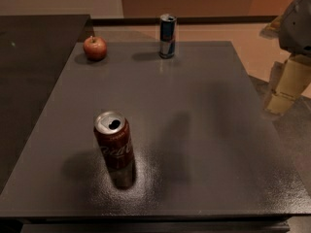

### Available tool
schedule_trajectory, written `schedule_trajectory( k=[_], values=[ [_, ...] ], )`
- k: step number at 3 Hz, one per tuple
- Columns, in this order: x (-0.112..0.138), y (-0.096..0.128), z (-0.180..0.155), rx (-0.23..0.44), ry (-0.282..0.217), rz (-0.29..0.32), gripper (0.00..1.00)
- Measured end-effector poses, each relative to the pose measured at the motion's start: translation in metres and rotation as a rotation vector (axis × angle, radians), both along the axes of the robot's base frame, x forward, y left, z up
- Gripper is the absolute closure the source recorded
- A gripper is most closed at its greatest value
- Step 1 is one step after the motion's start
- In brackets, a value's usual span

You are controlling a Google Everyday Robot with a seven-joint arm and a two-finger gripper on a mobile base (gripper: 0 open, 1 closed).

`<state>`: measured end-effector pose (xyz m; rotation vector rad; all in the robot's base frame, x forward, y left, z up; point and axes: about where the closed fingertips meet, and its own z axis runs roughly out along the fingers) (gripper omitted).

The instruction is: Move apple near coke can

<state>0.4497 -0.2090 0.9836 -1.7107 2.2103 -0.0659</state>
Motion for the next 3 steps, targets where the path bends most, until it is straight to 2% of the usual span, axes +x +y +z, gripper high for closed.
schedule_trajectory(
  k=[1, 2, 3],
  values=[
    [0.029, 0.025, 0.002, 0.051, -0.038, 0.002, 0.00],
    [0.067, 0.059, 0.001, 0.108, -0.089, 0.004, 0.00],
    [0.103, 0.092, -0.007, 0.155, -0.117, -0.001, 0.00]
  ],
)
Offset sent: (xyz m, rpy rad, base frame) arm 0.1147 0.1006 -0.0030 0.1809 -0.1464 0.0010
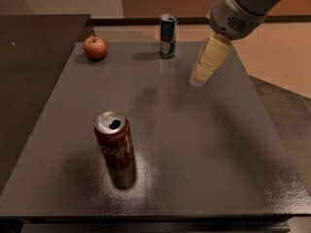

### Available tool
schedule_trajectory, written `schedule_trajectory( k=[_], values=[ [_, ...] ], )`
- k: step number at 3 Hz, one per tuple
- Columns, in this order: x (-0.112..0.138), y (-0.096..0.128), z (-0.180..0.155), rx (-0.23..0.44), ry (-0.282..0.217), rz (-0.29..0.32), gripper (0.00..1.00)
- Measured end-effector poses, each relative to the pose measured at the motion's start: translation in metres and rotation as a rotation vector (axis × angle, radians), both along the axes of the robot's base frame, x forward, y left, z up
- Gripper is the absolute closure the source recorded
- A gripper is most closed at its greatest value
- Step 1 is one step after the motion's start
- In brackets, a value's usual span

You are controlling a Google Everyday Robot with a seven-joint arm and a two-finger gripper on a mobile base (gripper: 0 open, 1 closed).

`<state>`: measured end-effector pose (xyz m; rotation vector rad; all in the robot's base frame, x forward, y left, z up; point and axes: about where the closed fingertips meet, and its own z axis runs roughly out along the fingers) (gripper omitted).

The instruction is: Move apple near coke can

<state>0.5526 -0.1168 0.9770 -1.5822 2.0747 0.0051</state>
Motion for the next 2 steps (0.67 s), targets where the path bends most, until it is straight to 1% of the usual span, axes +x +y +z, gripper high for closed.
schedule_trajectory(
  k=[2],
  values=[
    [0.058, 0.075, -0.015, 0.132, -0.002, 0.017, 0.00]
  ],
)
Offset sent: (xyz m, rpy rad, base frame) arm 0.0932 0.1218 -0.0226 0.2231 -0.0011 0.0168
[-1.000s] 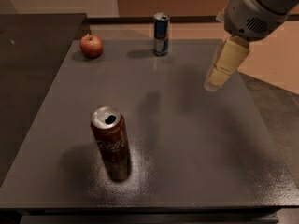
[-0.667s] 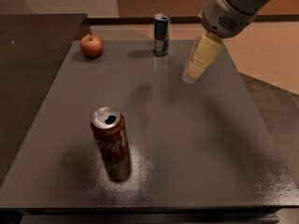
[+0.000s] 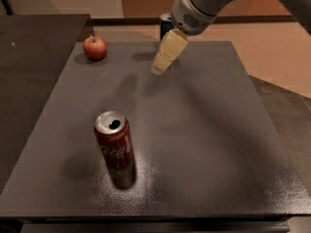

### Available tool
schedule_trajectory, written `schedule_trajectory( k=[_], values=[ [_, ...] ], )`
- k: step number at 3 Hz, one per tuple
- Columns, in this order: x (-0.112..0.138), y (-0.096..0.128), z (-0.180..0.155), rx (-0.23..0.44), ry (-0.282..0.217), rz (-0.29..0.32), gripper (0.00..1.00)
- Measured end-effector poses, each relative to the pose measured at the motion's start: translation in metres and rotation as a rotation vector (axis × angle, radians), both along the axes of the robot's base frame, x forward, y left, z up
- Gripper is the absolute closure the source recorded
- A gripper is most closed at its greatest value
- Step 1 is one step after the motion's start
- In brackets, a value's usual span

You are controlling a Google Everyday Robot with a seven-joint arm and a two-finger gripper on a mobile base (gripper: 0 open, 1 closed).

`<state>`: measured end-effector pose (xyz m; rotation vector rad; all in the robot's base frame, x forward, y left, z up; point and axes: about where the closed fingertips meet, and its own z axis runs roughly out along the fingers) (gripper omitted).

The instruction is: Move apple near coke can

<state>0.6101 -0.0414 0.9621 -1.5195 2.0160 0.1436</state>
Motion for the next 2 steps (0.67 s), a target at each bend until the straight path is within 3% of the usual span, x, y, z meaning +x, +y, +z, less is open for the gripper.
schedule_trajectory(
  k=[2],
  values=[
    [0.037, 0.065, -0.009, 0.119, 0.010, -0.014, 0.00]
  ],
)
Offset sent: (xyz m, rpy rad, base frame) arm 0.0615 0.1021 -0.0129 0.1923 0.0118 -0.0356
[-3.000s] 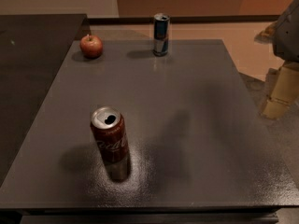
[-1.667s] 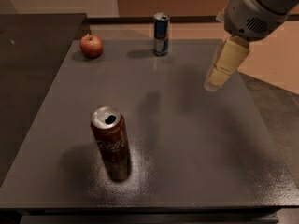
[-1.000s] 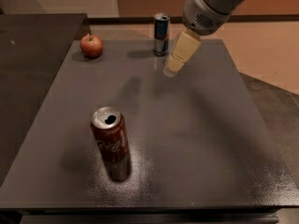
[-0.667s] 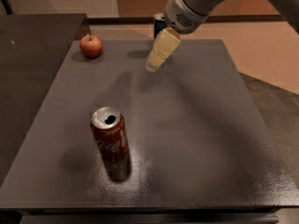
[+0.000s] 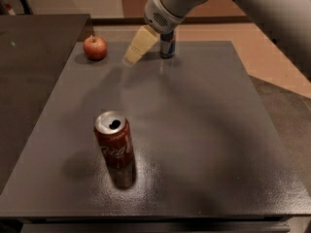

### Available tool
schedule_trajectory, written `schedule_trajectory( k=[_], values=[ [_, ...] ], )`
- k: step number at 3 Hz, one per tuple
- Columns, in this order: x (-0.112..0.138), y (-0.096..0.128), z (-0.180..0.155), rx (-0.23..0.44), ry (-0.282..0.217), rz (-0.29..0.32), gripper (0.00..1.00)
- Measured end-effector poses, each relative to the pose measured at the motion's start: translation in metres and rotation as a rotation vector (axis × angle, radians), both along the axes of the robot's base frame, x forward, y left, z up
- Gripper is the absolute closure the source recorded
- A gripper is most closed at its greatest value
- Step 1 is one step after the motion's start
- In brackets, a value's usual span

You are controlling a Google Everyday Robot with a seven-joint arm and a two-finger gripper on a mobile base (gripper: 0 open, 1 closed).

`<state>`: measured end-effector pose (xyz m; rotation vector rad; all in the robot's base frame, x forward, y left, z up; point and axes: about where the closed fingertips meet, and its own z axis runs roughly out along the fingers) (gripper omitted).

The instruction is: Move apple near coke can

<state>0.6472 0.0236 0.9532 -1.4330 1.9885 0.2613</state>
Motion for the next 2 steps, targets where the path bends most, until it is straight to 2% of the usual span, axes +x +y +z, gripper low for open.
schedule_trajectory(
  k=[2],
  values=[
    [0.024, 0.052, -0.013, 0.088, 0.031, -0.010, 0.00]
  ],
)
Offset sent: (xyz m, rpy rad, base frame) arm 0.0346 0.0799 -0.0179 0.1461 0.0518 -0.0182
